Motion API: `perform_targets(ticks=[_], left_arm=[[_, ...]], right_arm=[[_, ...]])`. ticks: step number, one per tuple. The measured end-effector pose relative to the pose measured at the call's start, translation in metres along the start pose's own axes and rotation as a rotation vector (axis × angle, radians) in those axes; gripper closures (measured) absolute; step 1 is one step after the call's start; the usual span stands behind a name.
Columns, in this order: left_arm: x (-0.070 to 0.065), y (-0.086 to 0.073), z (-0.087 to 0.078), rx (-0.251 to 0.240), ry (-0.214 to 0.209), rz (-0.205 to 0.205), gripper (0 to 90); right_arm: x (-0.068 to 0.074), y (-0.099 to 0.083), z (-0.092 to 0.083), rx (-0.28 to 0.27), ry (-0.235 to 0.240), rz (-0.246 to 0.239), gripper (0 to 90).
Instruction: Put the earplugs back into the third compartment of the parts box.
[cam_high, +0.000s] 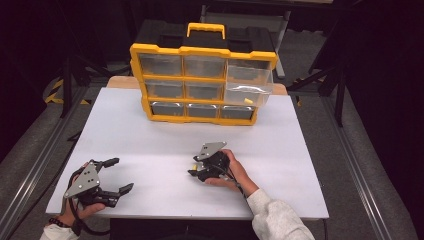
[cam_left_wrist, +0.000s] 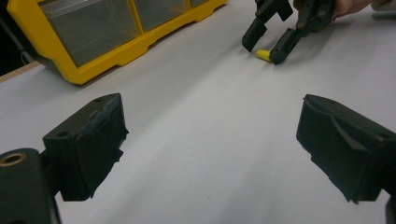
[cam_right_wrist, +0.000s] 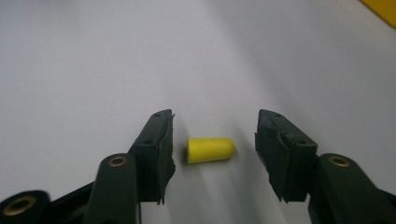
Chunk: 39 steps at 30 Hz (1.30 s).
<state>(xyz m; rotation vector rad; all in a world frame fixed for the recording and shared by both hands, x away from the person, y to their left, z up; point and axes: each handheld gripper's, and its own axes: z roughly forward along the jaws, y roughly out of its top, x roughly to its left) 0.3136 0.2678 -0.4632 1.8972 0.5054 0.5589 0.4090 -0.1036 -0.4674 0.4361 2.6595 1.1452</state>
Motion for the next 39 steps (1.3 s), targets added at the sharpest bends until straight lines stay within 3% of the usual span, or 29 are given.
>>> perform_targets(ticks=[3,7,10,18,29,39], left_arm=[[0.000,0.000,0.000,0.000,0.000,-0.002,9.5],[0.000,0.001,-0.001,0.005,0.002,0.006,9.6],[0.000,0.001,-0.001,0.006,0.009,0.006,10.0],[0.000,0.001,-0.001,0.004,0.010,0.004,9.9],[0.000,0.001,0.000,0.009,0.009,0.004,9.9],[0.002,0.000,-0.001,0.010,0.011,0.004,9.9]], right_arm=[[-0.004,-0.001,0.000,-0.007,0.033,0.027,54.2],[-0.005,-0.001,-0.001,0.002,0.032,0.033,59.5],[-0.003,-0.001,-0.004,0.021,0.030,0.011,69.1],[0.002,0.001,-0.007,0.026,0.010,-0.026,72.8],[0.007,0.009,-0.039,-0.124,-0.079,-0.050,73.4],[0.012,0.015,-0.067,-0.201,-0.125,-0.062,73.8]])
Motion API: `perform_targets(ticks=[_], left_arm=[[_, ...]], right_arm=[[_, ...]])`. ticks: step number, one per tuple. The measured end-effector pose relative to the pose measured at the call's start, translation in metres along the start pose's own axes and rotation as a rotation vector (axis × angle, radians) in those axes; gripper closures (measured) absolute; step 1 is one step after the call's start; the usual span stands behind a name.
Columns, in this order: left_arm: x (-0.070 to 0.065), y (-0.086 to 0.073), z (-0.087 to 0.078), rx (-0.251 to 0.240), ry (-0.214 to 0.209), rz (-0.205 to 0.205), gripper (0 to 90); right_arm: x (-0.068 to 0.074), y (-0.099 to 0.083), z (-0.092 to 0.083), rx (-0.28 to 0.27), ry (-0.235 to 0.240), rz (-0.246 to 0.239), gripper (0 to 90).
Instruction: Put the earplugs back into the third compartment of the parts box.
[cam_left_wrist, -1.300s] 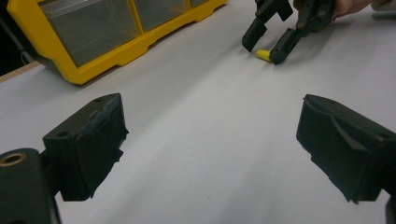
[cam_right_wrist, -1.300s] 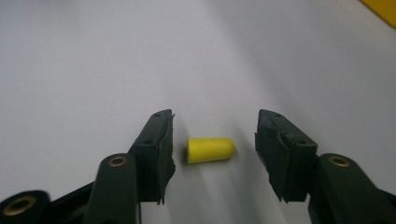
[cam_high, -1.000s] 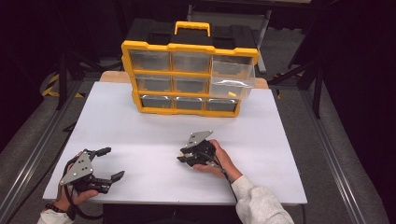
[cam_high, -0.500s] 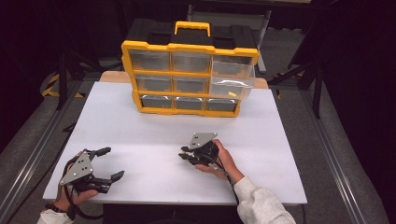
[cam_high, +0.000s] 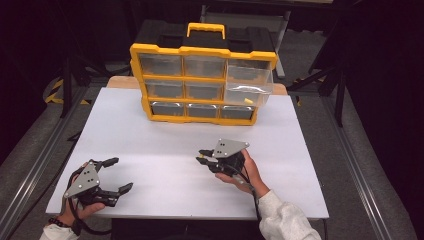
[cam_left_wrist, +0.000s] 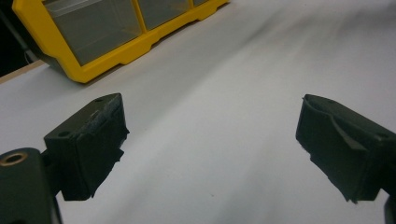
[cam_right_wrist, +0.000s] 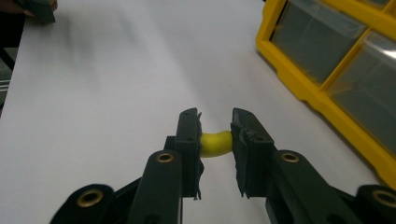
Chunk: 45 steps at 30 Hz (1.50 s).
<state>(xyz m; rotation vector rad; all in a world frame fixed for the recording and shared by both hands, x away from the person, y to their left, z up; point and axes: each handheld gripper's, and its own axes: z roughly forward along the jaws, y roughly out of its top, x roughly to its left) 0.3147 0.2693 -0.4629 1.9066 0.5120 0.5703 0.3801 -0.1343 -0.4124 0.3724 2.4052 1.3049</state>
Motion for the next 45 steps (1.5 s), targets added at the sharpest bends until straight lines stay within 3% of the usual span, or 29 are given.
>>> perform_targets(ticks=[8,22,30,31,32,35,37,45], left_arm=[[0.000,0.000,-0.001,-0.008,0.004,-0.001,9.9],[-0.001,0.000,-0.002,-0.016,0.005,-0.005,9.8],[0.001,0.001,-0.003,-0.016,0.008,-0.009,9.8],[0.001,0.001,-0.003,-0.016,0.008,-0.009,9.8],[0.000,0.001,-0.003,-0.016,0.008,-0.006,9.8],[0.000,0.001,-0.003,-0.018,0.008,-0.008,9.8],[0.000,0.001,-0.003,-0.019,0.006,-0.007,9.8],[0.000,0.001,-0.003,-0.017,0.005,-0.007,9.8]], right_arm=[[0.005,0.015,-0.028,-0.068,-0.049,-0.037,74.1],[0.002,0.029,-0.053,-0.107,-0.097,-0.066,74.4],[-0.019,0.056,-0.102,-0.173,-0.208,-0.092,74.3],[-0.019,0.056,-0.102,-0.173,-0.208,-0.092,74.3],[-0.023,0.065,-0.116,-0.188,-0.239,-0.105,74.3],[-0.028,0.075,-0.130,-0.199,-0.273,-0.122,74.3],[-0.038,0.090,-0.147,-0.215,-0.315,-0.127,74.2],[-0.067,0.120,-0.172,-0.217,-0.420,-0.121,74.0]])
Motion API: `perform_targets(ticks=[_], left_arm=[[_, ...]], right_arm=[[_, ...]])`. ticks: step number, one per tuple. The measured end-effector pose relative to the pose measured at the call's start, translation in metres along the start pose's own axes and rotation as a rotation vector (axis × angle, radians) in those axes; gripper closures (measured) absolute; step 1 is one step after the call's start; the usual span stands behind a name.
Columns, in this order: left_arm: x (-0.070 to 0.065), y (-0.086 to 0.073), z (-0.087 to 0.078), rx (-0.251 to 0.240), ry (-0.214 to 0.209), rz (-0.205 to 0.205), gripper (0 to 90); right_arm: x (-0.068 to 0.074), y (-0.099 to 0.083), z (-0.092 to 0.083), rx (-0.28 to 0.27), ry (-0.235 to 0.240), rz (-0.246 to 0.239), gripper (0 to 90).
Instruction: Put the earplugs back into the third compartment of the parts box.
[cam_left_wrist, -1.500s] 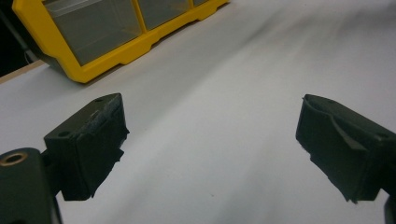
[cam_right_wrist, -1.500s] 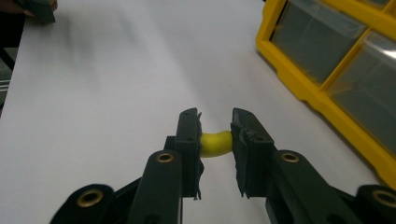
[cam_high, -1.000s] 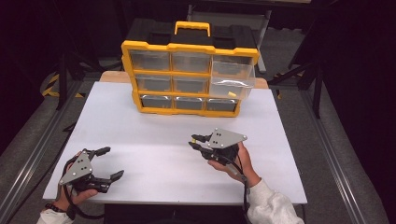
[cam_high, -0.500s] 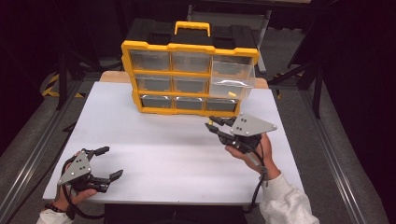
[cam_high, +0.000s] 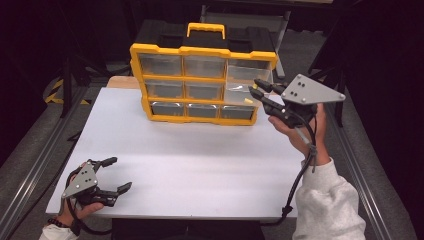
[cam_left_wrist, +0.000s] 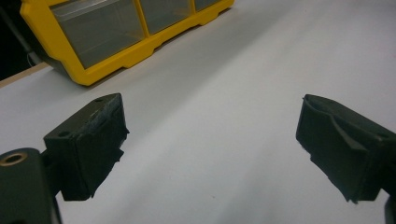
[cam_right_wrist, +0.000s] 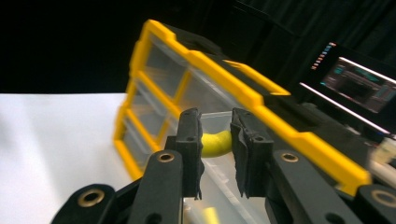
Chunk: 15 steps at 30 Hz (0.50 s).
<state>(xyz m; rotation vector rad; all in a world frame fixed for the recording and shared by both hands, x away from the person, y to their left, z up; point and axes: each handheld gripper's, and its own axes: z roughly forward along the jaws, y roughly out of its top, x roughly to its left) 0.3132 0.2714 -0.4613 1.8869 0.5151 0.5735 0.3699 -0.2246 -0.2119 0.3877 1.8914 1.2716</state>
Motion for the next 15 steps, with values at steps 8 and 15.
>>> perform_targets(ticks=[8,15], left_arm=[[-0.001,0.000,0.002,0.007,-0.004,0.001,9.9],[0.000,-0.001,0.001,0.006,-0.005,-0.001,9.9]], right_arm=[[-0.026,0.008,0.019,0.056,-0.050,0.027,73.7],[-0.040,0.002,0.037,0.117,-0.071,0.063,73.3]])
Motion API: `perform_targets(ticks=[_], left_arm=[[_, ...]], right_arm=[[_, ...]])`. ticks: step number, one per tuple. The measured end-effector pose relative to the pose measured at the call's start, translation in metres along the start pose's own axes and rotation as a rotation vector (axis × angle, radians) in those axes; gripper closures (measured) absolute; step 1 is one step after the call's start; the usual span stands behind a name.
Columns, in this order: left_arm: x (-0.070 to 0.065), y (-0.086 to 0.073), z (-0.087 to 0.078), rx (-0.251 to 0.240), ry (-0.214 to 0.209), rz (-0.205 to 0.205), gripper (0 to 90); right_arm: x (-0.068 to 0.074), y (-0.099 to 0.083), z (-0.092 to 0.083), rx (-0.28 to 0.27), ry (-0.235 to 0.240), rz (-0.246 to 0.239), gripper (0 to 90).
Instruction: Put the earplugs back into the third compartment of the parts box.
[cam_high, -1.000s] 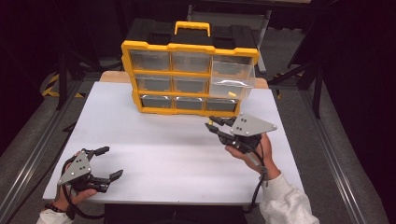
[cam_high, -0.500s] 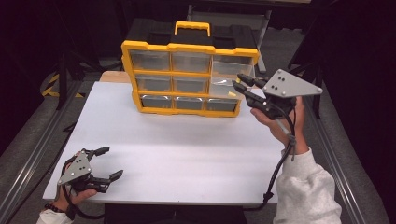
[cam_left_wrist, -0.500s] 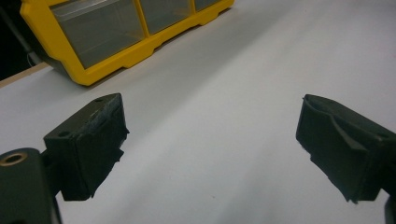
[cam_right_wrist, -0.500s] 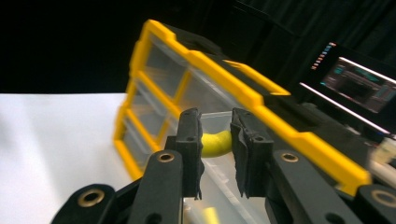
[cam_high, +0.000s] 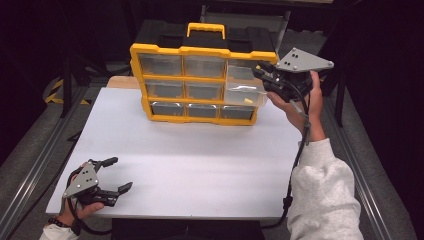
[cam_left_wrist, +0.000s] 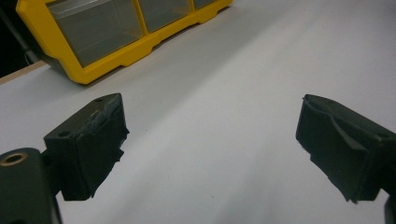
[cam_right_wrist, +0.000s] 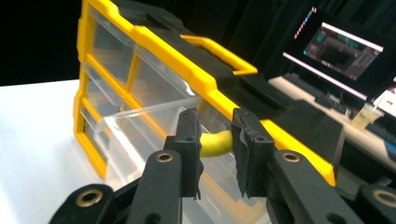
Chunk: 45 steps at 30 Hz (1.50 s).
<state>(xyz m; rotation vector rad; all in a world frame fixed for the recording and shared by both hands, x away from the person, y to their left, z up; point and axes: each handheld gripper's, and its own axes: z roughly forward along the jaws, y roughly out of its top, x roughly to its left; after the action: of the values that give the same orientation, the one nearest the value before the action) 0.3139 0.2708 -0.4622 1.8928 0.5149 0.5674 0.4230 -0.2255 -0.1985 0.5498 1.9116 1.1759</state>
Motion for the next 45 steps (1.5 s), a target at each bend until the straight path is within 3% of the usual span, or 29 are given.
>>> perform_targets(ticks=[8,21,34,43,45], left_arm=[[0.000,0.000,0.000,-0.003,0.000,-0.003,9.8],[0.001,0.000,-0.001,-0.005,0.004,-0.001,9.8],[0.001,0.000,-0.001,0.000,-0.001,-0.003,9.8],[0.001,0.000,-0.001,0.000,0.002,-0.004,9.8],[0.001,0.000,-0.001,0.000,0.003,-0.002,9.8]], right_arm=[[-0.010,-0.006,0.018,0.064,-0.020,0.032,72.4],[-0.012,-0.011,0.025,0.102,-0.022,0.061,70.3],[-0.012,-0.010,0.029,0.102,-0.030,0.065,63.8],[-0.013,-0.009,0.025,0.083,-0.048,0.074,55.6],[-0.013,-0.008,0.019,0.069,-0.059,0.071,49.9]])
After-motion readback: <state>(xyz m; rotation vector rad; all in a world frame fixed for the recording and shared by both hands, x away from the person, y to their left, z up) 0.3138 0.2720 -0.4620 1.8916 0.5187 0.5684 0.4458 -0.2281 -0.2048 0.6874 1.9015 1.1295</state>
